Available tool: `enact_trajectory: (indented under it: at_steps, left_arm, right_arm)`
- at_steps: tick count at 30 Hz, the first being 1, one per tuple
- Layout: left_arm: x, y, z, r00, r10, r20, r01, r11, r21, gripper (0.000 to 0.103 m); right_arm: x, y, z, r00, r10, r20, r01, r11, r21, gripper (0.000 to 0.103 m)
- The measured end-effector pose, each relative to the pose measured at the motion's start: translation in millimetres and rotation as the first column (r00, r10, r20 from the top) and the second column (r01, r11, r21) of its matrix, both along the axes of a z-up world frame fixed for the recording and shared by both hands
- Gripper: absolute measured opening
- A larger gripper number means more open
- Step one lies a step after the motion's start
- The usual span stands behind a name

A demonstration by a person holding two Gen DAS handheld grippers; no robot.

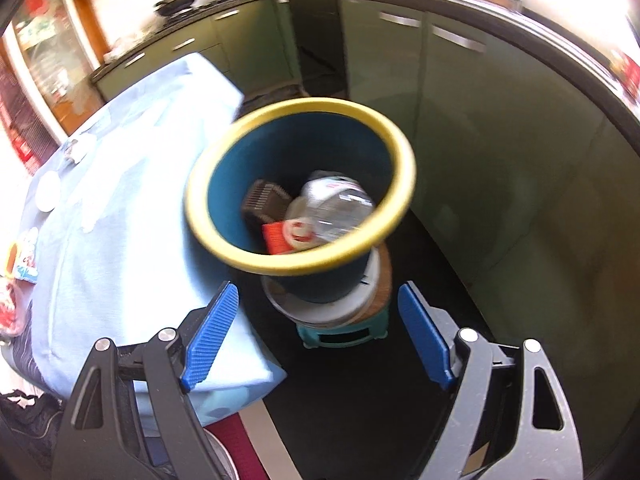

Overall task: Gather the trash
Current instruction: 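Move the right gripper to the white supplement bottle and grasp it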

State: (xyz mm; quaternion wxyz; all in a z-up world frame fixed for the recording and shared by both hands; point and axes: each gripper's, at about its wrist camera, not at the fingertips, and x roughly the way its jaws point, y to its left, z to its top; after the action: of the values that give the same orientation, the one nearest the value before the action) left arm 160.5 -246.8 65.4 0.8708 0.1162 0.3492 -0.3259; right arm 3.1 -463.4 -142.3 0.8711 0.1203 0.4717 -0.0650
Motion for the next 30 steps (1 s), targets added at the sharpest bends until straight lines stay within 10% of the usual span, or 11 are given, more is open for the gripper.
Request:
enact_trajectory:
  at_steps: [7, 18, 30]
  left_arm:
    - [-33, 128, -1, 0.973, 0.23, 0.024, -0.228, 0.972, -0.058, 0.098]
    - [-70, 272, -57, 0.884, 0.461, -0.076, -0.468, 0.876, -0.117, 0.098]
    - [-78, 315, -108, 0.822, 0.532, -0.204, -0.562, 0.816, -0.137, 0.098]
  right_arm:
    - [28, 83, 29, 0.977, 0.206, 0.055, -0.205, 0.979, -0.019, 0.078]
    - [117, 232, 84, 0.826, 0.551, 0.116, -0.551, 0.834, -0.037, 0.078]
    - [253, 365, 55, 0.698, 0.703, -0.135, -0.711, 0.703, -0.02, 0.078]
